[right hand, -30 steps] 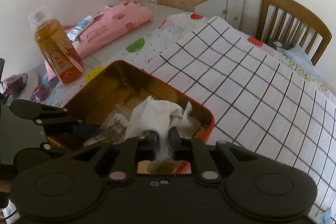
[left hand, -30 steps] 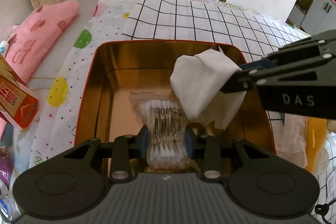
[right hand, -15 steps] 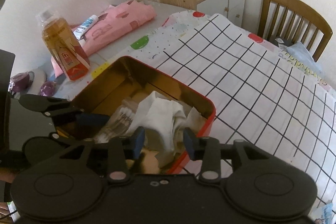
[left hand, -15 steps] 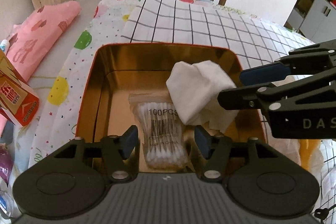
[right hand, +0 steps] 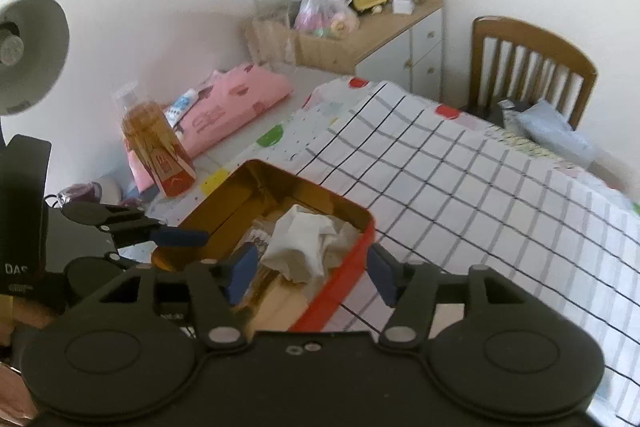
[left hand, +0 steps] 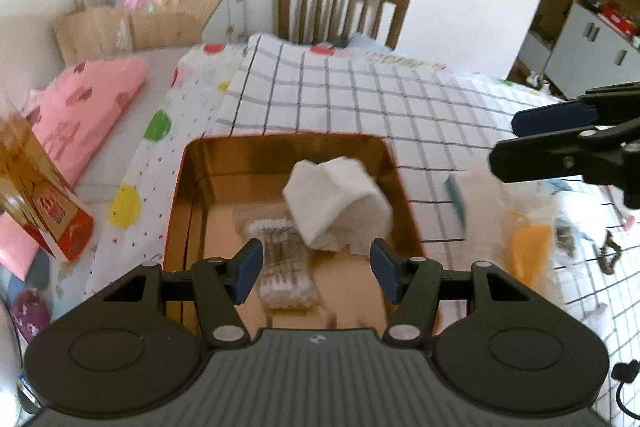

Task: Organize soft objects
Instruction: 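Open the left tool over the tin while the right tool drops the cloth in, then move both tools back to the table, right tool toward the paper card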

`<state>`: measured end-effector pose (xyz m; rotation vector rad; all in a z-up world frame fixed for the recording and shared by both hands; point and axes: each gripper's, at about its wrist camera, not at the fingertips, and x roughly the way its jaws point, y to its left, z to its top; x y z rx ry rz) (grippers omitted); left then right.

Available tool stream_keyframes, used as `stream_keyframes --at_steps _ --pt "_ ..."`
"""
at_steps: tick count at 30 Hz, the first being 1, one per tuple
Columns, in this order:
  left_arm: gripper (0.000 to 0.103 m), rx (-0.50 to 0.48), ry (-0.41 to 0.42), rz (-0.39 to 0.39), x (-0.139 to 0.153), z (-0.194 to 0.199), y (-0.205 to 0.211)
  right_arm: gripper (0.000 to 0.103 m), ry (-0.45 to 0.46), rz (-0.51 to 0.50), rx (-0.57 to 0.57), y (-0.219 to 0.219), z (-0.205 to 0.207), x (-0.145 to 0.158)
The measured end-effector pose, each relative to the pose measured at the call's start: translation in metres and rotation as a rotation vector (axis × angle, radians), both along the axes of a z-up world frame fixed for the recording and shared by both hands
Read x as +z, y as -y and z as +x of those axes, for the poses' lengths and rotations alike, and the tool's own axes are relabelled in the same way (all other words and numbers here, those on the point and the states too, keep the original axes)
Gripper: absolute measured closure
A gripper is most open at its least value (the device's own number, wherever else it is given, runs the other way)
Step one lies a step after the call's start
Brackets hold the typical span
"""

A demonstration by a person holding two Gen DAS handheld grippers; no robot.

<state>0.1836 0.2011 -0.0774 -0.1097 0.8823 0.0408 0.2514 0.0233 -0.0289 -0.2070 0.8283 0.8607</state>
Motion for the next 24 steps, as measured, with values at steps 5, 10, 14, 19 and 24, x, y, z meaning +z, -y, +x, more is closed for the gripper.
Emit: stream_keyframes --at_steps 5,10,14,19,24 --pt "0.044 -0.045 0.046 0.016 0.019 -0.01 0.018 0.034 0.021 0.034 -0.064 0.037 -0.013 0.017" --pt "0.022 -0.086 0.099 0.027 0.035 -0.019 0.037 0.027 0.041 0.061 -0.133 0.078 -0.027 0.026" --pt "0.022 -0.107 0.122 0.017 0.043 -0.024 0.051 0.022 0.055 0.072 -0.187 0.11 -0.041 0.028" --pt "0.018 -0.135 0.157 0.004 0.048 -0.032 0.068 0.016 0.057 0.079 -0.257 0.145 -0.06 0.021" --pt "0.016 -0.172 0.196 -0.016 0.051 -0.038 0.085 0.01 0.054 0.081 -0.33 0.178 -0.078 0.008"
